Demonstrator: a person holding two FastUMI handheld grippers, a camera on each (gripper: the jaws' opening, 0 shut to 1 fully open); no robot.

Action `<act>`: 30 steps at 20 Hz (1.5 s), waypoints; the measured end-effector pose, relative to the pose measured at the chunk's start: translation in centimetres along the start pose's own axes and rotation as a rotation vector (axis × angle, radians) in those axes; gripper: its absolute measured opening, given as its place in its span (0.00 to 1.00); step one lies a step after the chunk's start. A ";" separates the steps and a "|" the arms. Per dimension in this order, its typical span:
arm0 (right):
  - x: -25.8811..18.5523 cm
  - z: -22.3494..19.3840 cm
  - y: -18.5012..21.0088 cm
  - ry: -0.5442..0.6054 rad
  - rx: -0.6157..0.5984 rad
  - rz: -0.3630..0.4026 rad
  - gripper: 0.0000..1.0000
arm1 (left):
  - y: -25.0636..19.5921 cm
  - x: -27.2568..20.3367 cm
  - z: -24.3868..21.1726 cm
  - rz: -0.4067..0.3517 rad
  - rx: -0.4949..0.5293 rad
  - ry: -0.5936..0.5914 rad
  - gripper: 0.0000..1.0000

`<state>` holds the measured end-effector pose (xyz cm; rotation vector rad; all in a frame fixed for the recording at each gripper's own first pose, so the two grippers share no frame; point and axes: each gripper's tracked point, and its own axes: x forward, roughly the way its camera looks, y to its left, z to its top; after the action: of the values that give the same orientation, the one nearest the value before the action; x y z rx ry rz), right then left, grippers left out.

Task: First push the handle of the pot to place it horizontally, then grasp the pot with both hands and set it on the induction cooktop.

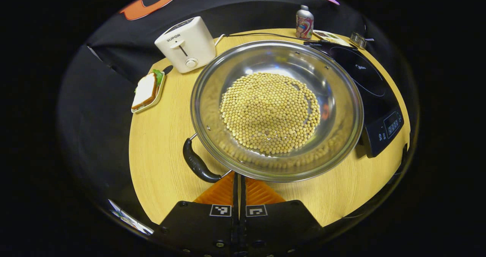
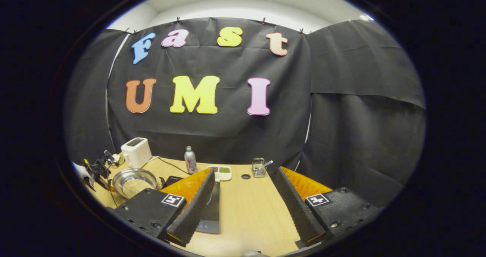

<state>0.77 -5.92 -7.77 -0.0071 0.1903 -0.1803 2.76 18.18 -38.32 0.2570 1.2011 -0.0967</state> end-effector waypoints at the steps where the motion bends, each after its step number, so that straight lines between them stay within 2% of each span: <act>1: -0.1 0.1 0.1 -0.002 -0.001 0.002 0.99 | 0.4 0.1 0.1 0.003 -0.008 -0.001 0.00; 6: -0.3 0.2 0.8 0.001 -0.016 0.009 0.99 | 1.5 0.3 0.4 -0.005 -0.043 -0.010 0.00; 7: -0.4 0.2 0.9 0.001 -0.015 0.009 0.99 | 1.7 0.3 0.5 -0.005 -0.039 -0.012 0.09; 8: -0.5 0.1 1.1 0.001 -0.018 0.013 0.99 | 2.1 0.4 0.6 -0.002 -0.033 -0.014 0.00; 23: -1.8 -0.1 3.4 0.020 -0.062 0.050 0.99 | 5.9 2.4 3.2 -0.020 -0.039 -0.056 0.00; 24: -1.8 -0.2 3.4 0.023 -0.064 0.049 0.99 | 6.1 2.5 3.4 -0.018 -0.036 -0.061 0.09; 25: -2.0 -0.2 3.5 0.023 -0.064 0.050 0.99 | 6.3 2.6 3.6 -0.019 -0.033 -0.059 0.00; 30: -2.4 -1.0 3.9 0.041 -0.069 0.050 1.00 | 7.0 3.0 4.3 -0.027 -0.037 -0.061 0.00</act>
<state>-1.01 -1.64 -8.38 -0.0670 0.2375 -0.1245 9.25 24.03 -38.67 0.2041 1.1451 -0.1054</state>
